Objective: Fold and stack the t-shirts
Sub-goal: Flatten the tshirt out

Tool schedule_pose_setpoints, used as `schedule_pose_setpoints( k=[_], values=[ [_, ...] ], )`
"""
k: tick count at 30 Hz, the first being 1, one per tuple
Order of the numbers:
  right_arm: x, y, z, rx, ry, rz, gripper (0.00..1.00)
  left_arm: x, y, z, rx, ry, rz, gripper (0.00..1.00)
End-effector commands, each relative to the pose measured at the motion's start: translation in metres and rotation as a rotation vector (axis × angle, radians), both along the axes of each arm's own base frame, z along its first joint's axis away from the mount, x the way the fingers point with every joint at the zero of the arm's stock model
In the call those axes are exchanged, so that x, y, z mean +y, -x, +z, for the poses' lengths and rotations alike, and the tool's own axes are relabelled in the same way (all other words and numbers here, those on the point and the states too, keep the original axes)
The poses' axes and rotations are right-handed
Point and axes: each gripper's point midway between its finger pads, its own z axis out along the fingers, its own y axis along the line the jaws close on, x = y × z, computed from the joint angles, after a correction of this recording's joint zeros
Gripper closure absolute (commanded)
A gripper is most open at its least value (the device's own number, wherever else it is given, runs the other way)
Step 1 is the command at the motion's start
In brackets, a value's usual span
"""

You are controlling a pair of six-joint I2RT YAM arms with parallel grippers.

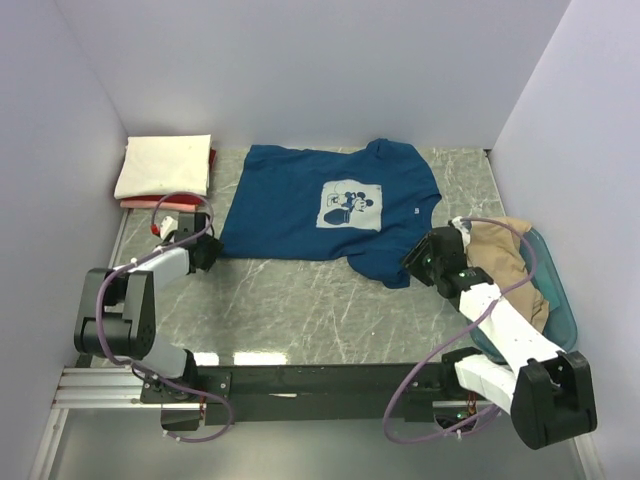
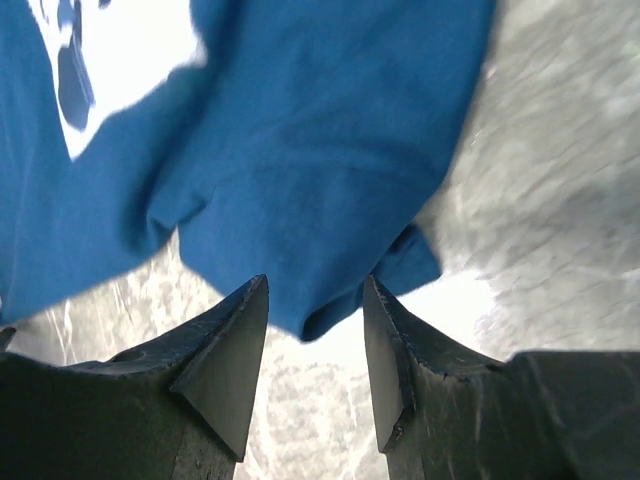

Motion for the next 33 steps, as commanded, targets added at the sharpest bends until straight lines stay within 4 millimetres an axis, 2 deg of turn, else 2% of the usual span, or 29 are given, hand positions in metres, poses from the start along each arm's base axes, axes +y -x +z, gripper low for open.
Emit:
schedule_pose_setpoints(
  k=[1, 3, 4, 5, 6, 10, 12, 14, 15, 17, 20, 21, 30, 32, 33],
  values=[
    [-0.018, -0.018, 0.016, -0.03, 0.03, -0.048, 0.5, 0.003, -0.018, 0.004, -0.033, -0.021, 0.03, 0.63],
    [-0.024, -0.023, 0.016, -0.028, 0.032, -0.06, 0.5, 0.002, -0.024, 0.004, -0.034, -0.026, 0.019, 0.76],
    [-0.03, -0.024, 0.012, -0.012, 0.033, -0.076, 0.5, 0.004, -0.027, 0.003, -0.025, -0.035, 0.021, 0.9],
    [-0.032, -0.026, 0.01, -0.007, 0.033, -0.08, 0.5, 0.006, -0.027, 0.002, -0.013, -0.048, 0.027, 0.97],
    [-0.033, -0.027, 0.01, -0.005, 0.034, -0.081, 0.5, 0.011, -0.02, -0.001, 0.028, -0.071, 0.043, 0.99],
    [-0.03, -0.026, -0.005, 0.04, 0.029, -0.054, 0.5, 0.038, -0.012, 0.015, 0.012, -0.127, 0.135, 0.99],
    [-0.026, -0.019, -0.014, 0.058, 0.018, -0.035, 0.5, 0.043, -0.01, 0.021, -0.015, -0.116, 0.147, 0.99],
    [-0.022, -0.011, -0.018, 0.053, 0.017, -0.02, 0.5, 0.045, -0.009, 0.027, -0.034, -0.105, 0.153, 0.99],
    [-0.02, -0.009, -0.013, 0.029, 0.013, -0.012, 0.5, 0.046, -0.008, 0.027, -0.033, -0.105, 0.155, 0.99],
    [-0.012, 0.0, -0.013, 0.02, 0.007, 0.015, 0.5, 0.056, -0.005, 0.031, -0.038, -0.104, 0.189, 0.99],
    [0.004, 0.01, -0.004, -0.016, 0.054, 0.064, 0.51, 0.056, -0.004, 0.036, -0.066, -0.086, 0.19, 0.99],
    [0.016, 0.014, 0.001, -0.036, 0.075, 0.095, 0.5, 0.055, -0.006, 0.039, -0.077, -0.08, 0.182, 0.99],
    [0.059, 0.036, 0.001, -0.052, 0.201, 0.241, 0.52, 0.036, -0.017, 0.046, -0.142, -0.007, 0.089, 0.99],
    [0.071, 0.038, 0.005, -0.064, 0.224, 0.277, 0.51, 0.035, -0.017, 0.046, -0.141, -0.004, 0.084, 0.97],
    [0.075, 0.039, -0.001, -0.043, 0.248, 0.293, 0.5, 0.034, -0.017, 0.048, -0.147, -0.001, 0.082, 0.94]
  ],
)
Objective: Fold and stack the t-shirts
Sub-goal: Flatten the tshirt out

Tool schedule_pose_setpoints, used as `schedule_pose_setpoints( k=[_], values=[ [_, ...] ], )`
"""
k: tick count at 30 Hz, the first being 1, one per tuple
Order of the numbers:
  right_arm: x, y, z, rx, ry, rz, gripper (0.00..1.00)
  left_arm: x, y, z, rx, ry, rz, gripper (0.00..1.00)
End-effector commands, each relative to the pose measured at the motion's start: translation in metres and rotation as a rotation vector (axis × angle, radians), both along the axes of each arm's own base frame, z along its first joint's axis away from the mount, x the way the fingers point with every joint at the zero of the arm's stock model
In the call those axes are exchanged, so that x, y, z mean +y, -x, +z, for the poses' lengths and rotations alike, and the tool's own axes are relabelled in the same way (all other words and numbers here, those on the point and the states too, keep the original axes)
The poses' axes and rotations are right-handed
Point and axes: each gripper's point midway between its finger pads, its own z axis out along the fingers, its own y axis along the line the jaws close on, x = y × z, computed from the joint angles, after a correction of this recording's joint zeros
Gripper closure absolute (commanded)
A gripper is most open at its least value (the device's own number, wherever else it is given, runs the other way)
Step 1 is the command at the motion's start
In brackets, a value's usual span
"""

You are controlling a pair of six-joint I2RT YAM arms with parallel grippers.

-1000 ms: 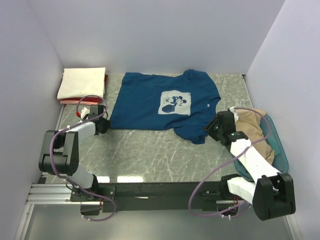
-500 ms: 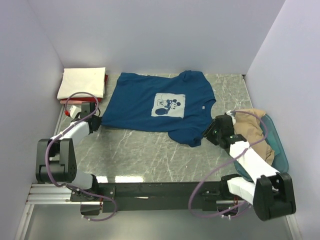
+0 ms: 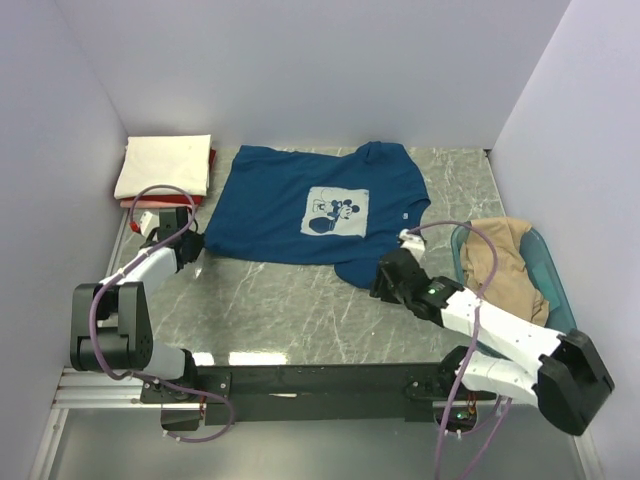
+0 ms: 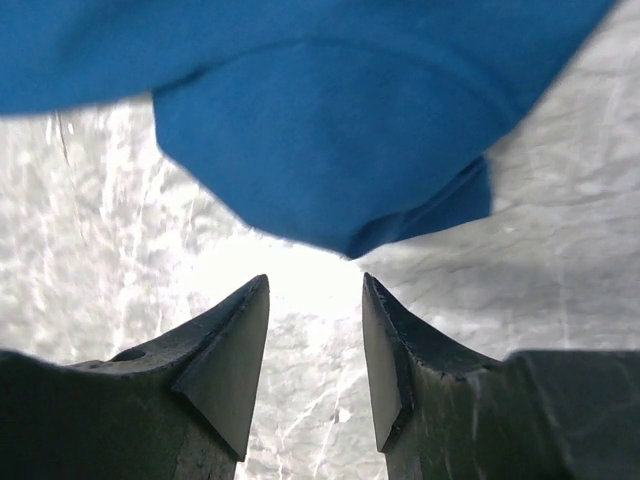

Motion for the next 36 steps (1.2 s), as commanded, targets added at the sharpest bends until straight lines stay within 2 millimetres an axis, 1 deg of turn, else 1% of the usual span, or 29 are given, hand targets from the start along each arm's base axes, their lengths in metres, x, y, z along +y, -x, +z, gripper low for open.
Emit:
schedule_pose_setpoints(
  k=[1, 2, 3, 4, 5, 6, 8, 9, 10, 11, 14, 16, 17, 19, 20, 21, 22, 23, 24, 25, 26, 27, 28, 29, 31, 32, 34, 35, 36],
  values=[
    [0.008, -0.012, 0.013, -0.051, 0.076, -0.015, 0.5, -0.005, -0.007, 0.017, -0.074, 0.019, -0.029, 0.92],
    [0.014, -0.014, 0.017, -0.062, 0.088, -0.006, 0.49, -0.007, -0.008, 0.017, -0.08, 0.027, -0.038, 0.88],
    [0.015, -0.015, 0.008, -0.038, 0.121, -0.003, 0.47, -0.008, -0.005, 0.017, -0.083, 0.03, -0.041, 0.82],
    [0.019, -0.018, 0.01, -0.042, 0.126, -0.002, 0.44, -0.009, -0.006, 0.019, -0.094, 0.033, -0.044, 0.79],
    [0.018, -0.019, 0.002, -0.028, 0.16, 0.0, 0.42, -0.01, -0.005, 0.019, -0.098, 0.037, -0.049, 0.77],
    [0.02, -0.022, 0.0, -0.026, 0.169, -0.001, 0.38, -0.011, -0.003, 0.019, -0.099, 0.04, -0.054, 0.75],
    [0.023, -0.03, 0.002, -0.036, 0.188, 0.0, 0.36, -0.011, -0.001, 0.02, -0.096, 0.036, -0.056, 0.75],
    [0.023, -0.032, -0.005, -0.02, 0.218, -0.002, 0.34, -0.011, 0.001, 0.02, -0.097, 0.034, -0.058, 0.74],
    [0.028, -0.038, -0.001, -0.024, 0.222, 0.0, 0.33, -0.011, 0.002, 0.02, -0.094, 0.032, -0.06, 0.74],
    [0.028, -0.04, -0.008, -0.005, 0.257, 0.006, 0.33, -0.012, 0.003, 0.023, -0.103, 0.033, -0.065, 0.75],
    [0.027, -0.049, -0.01, 0.012, 0.323, -0.008, 0.33, -0.013, 0.008, 0.023, -0.105, 0.034, -0.07, 0.75],
    [0.027, -0.055, -0.006, 0.0, 0.342, -0.012, 0.36, -0.013, 0.01, 0.024, -0.107, 0.029, -0.076, 0.75],
    [0.029, -0.058, -0.006, -0.003, 0.346, -0.011, 0.38, -0.013, 0.012, 0.025, -0.11, 0.029, -0.08, 0.75],
    [0.031, -0.064, 0.001, -0.012, 0.35, -0.006, 0.56, -0.015, 0.012, 0.026, -0.112, 0.031, -0.088, 0.75],
    [0.032, -0.067, 0.001, -0.012, 0.358, -0.004, 0.65, -0.016, 0.012, 0.028, -0.121, 0.032, -0.095, 0.75],
    [0.031, -0.071, 0.004, -0.015, 0.364, -0.004, 0.83, -0.018, 0.013, 0.028, -0.121, 0.037, -0.104, 0.76],
    [0.029, -0.08, 0.011, -0.015, 0.369, -0.01, 0.9, -0.018, 0.013, 0.028, -0.12, 0.036, -0.11, 0.77],
    [0.028, -0.085, 0.014, -0.015, 0.368, -0.011, 1.0, -0.02, 0.013, 0.03, -0.126, 0.038, -0.117, 0.78],
    [0.026, -0.091, 0.018, -0.013, 0.362, -0.009, 1.0, -0.023, 0.012, 0.032, -0.133, 0.04, -0.13, 0.78],
    [0.023, -0.105, 0.028, -0.019, 0.336, -0.016, 1.0, -0.027, 0.012, 0.032, -0.136, 0.045, -0.151, 0.79],
    [0.022, -0.112, 0.029, -0.013, 0.326, -0.014, 1.0, -0.033, 0.011, 0.035, -0.142, 0.049, -0.169, 0.8],
    [0.023, -0.123, 0.039, -0.026, 0.306, -0.02, 1.0, -0.036, 0.01, 0.036, -0.15, 0.047, -0.185, 0.8],
    [0.01, -0.135, 0.036, -0.006, 0.31, -0.044, 1.0, -0.039, 0.01, 0.038, -0.154, 0.055, -0.206, 0.8],
    [0.013, -0.14, 0.037, 0.011, 0.276, -0.031, 1.0, -0.059, 0.011, 0.04, -0.159, 0.061, -0.267, 0.8],
    [0.01, -0.155, 0.035, 0.039, 0.254, -0.033, 1.0, -0.076, 0.009, 0.045, -0.182, 0.063, -0.345, 0.79],
    [0.007, -0.16, 0.032, 0.065, 0.222, -0.027, 0.92, -0.093, 0.011, 0.046, -0.187, 0.073, -0.407, 0.78],
    [0.008, -0.165, 0.03, 0.092, 0.195, -0.009, 0.8, -0.111, 0.012, 0.049, -0.203, 0.075, -0.487, 0.77],
    [0.004, -0.166, 0.029, 0.1, 0.183, -0.016, 0.65, -0.133, 0.018, 0.05, -0.205, 0.1, -0.574, 0.75],
    [0.006, -0.166, 0.031, 0.096, 0.159, -0.008, 0.6, -0.142, 0.021, 0.05, -0.204, 0.1, -0.61, 0.74]
  ],
)
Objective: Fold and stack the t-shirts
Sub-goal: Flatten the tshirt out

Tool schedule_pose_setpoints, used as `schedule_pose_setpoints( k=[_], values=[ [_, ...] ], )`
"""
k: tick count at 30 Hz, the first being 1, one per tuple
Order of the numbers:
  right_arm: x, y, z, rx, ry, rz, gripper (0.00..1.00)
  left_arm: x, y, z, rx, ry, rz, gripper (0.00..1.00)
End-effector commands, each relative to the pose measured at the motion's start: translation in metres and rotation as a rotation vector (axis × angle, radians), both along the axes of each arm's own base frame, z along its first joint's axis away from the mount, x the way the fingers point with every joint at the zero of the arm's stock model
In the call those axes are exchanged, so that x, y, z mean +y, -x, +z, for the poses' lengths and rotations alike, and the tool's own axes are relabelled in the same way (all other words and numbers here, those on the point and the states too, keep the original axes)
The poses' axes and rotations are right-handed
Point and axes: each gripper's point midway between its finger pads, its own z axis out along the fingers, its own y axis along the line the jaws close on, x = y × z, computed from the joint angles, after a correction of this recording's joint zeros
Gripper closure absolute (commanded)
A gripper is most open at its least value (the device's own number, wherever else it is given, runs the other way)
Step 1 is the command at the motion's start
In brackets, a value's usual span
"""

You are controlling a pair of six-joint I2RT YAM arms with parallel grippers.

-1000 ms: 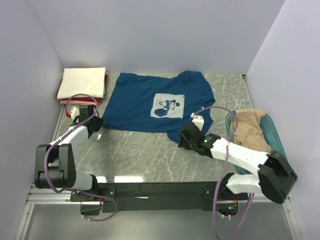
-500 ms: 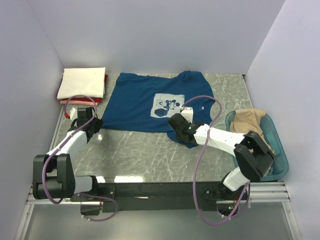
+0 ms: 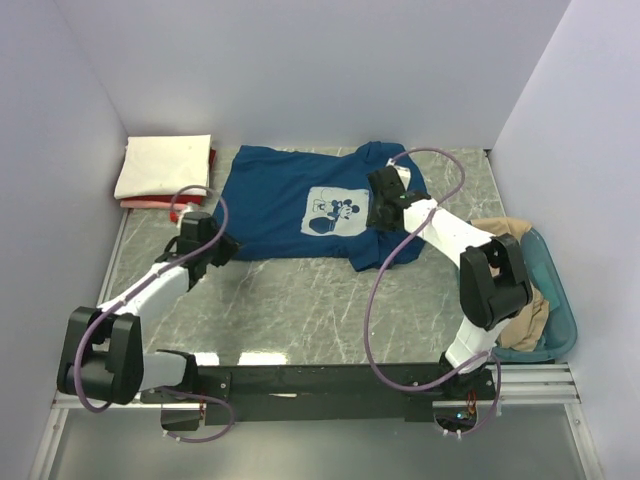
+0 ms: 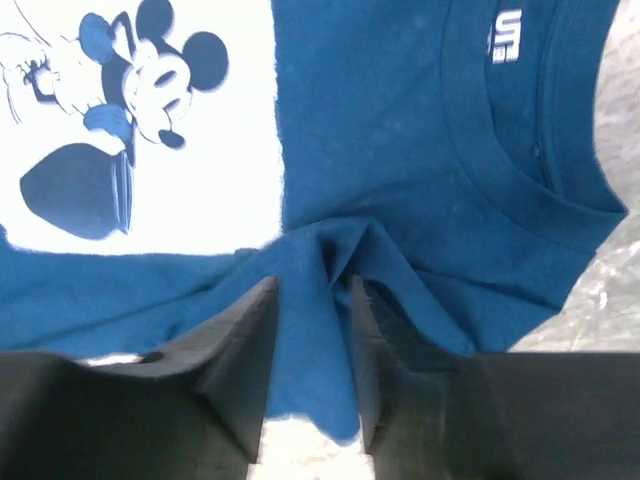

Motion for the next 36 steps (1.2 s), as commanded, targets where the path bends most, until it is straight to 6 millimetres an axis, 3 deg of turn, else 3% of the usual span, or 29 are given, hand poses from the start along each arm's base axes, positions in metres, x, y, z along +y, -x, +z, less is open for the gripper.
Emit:
schedule_pose_setpoints(
  k=[1, 3, 4, 6, 7, 8, 9, 10, 12, 13, 15, 16, 17, 22, 28, 36],
  values=[
    [0.005, 0.009, 0.006, 0.034, -0.072, 0.06, 0.56, -0.048, -0.004, 0.03, -0.13, 0.019, -0.22, 0.74],
    [0.002, 0.015, 0.007, 0.031, -0.125, 0.06, 0.49, -0.083, 0.007, 0.036, -0.168, 0.035, -0.343, 0.71],
    [0.002, 0.018, 0.017, 0.009, -0.154, 0.058, 0.49, -0.094, 0.007, 0.039, -0.191, 0.044, -0.381, 0.71],
    [-0.004, 0.029, 0.015, 0.016, -0.169, 0.046, 0.51, -0.131, 0.021, 0.044, -0.207, 0.069, -0.503, 0.7],
    [-0.006, 0.034, 0.028, -0.019, -0.19, 0.042, 0.51, -0.142, 0.024, 0.036, -0.188, 0.055, -0.535, 0.7],
    [-0.007, 0.039, 0.029, -0.027, -0.199, 0.038, 0.52, -0.165, 0.031, 0.042, -0.2, 0.054, -0.594, 0.69],
    [-0.011, 0.05, 0.02, -0.013, -0.207, 0.024, 0.52, -0.176, 0.033, 0.041, -0.205, 0.04, -0.621, 0.67],
    [-0.012, 0.056, 0.028, -0.044, -0.226, 0.026, 0.52, -0.187, 0.036, 0.039, -0.201, 0.032, -0.647, 0.66],
    [-0.016, 0.072, 0.015, -0.03, -0.239, 0.01, 0.53, -0.218, 0.044, 0.028, -0.174, 0.004, -0.709, 0.6],
    [-0.019, 0.076, 0.019, -0.047, -0.248, 0.005, 0.53, -0.228, 0.046, 0.011, -0.137, -0.013, -0.736, 0.59],
    [-0.022, 0.086, 0.007, -0.031, -0.253, -0.003, 0.53, -0.257, 0.05, 0.012, -0.148, -0.014, -0.79, 0.57],
    [-0.025, 0.088, 0.006, -0.033, -0.258, -0.009, 0.53, -0.266, 0.051, -0.006, -0.113, -0.034, -0.806, 0.57],
    [-0.025, 0.09, 0.003, -0.025, -0.265, -0.007, 0.54, -0.281, 0.05, -0.001, -0.129, -0.029, -0.826, 0.57],
    [-0.029, 0.095, -0.006, -0.007, -0.277, -0.006, 0.54, -0.304, 0.038, -0.027, -0.088, -0.089, -0.823, 0.57],
    [-0.036, 0.092, -0.014, 0.005, -0.287, -0.008, 0.53, -0.311, 0.028, -0.049, -0.055, -0.124, -0.803, 0.56],
    [-0.037, 0.091, -0.024, 0.025, -0.308, 0.003, 0.54, -0.317, 0.026, -0.062, -0.041, -0.146, -0.785, 0.58]
  ],
)
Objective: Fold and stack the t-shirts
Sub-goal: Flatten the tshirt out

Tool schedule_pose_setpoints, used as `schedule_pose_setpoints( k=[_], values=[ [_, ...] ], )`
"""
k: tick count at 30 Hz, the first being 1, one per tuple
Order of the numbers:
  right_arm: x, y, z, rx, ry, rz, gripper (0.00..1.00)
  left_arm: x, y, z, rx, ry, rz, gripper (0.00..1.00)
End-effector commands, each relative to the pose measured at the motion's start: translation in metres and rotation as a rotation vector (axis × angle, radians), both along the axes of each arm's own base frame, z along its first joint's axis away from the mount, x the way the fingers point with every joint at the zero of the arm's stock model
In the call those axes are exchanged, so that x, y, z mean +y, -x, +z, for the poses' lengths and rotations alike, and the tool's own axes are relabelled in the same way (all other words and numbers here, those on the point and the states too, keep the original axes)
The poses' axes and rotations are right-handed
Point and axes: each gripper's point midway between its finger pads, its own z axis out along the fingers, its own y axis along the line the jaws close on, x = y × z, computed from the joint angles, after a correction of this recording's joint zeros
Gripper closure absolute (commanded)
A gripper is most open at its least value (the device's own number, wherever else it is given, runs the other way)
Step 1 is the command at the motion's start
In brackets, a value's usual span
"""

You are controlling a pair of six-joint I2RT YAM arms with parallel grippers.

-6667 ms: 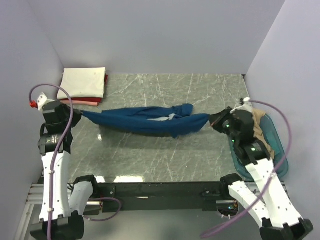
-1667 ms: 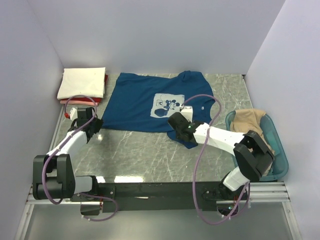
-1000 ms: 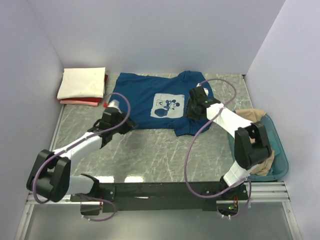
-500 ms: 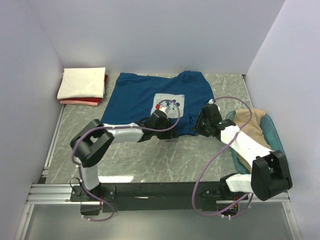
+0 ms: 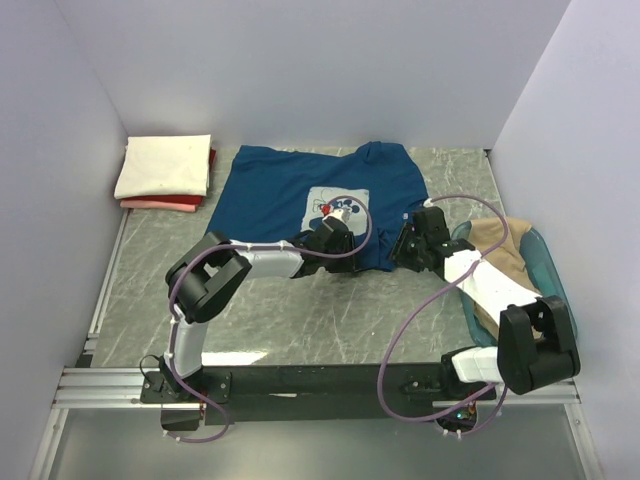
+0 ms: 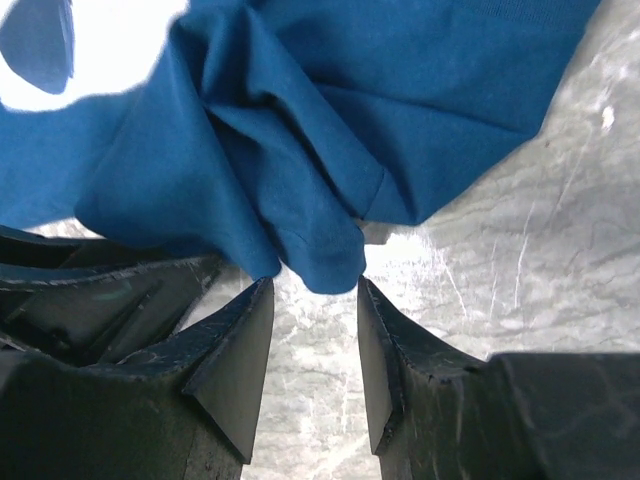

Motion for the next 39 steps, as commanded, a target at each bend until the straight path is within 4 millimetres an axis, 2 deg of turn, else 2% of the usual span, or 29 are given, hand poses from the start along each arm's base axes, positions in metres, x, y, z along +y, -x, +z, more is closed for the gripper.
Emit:
schedule_pose_setpoints(
  k=[1, 8, 13, 20, 23, 28, 31, 34, 36, 39],
  values=[
    [0.003, -0.003, -0.002, -0.017, -0.015, 0.025, 0.54, -0.001, -0.003, -0.008, -0.014, -0.039, 0.019, 0.59],
    [0.005, 0.001, -0.017, 0.013, -0.03, 0.023, 0.55, 0.0, 0.002, -0.008, -0.005, -0.03, 0.029, 0.88],
    [0.007, 0.0, -0.026, 0.024, -0.041, 0.015, 0.54, 0.005, 0.005, -0.001, -0.008, -0.024, 0.041, 0.99],
    [0.008, -0.005, -0.035, 0.022, -0.053, -0.011, 0.55, 0.009, 0.01, 0.013, -0.018, -0.002, 0.033, 0.99],
    [0.008, -0.006, -0.037, 0.021, -0.06, -0.022, 0.6, 0.011, 0.014, 0.018, -0.016, 0.006, 0.029, 0.99],
    [0.008, -0.003, -0.03, 0.006, -0.071, -0.022, 0.89, 0.017, 0.021, 0.027, -0.015, 0.016, 0.021, 0.99],
    [0.006, 0.006, -0.025, 0.002, -0.07, -0.019, 1.0, 0.022, 0.027, 0.037, -0.014, 0.025, 0.018, 0.99],
    [0.006, 0.021, -0.015, -0.004, -0.091, -0.005, 1.0, 0.031, 0.034, 0.048, -0.016, 0.027, 0.018, 0.99],
    [0.009, 0.038, -0.01, -0.003, -0.125, 0.018, 1.0, 0.033, 0.041, 0.059, -0.017, 0.048, -0.001, 0.99],
    [0.01, 0.066, -0.008, 0.019, -0.167, 0.036, 1.0, 0.042, 0.057, 0.061, 0.018, 0.04, -0.031, 0.99]
  ],
)
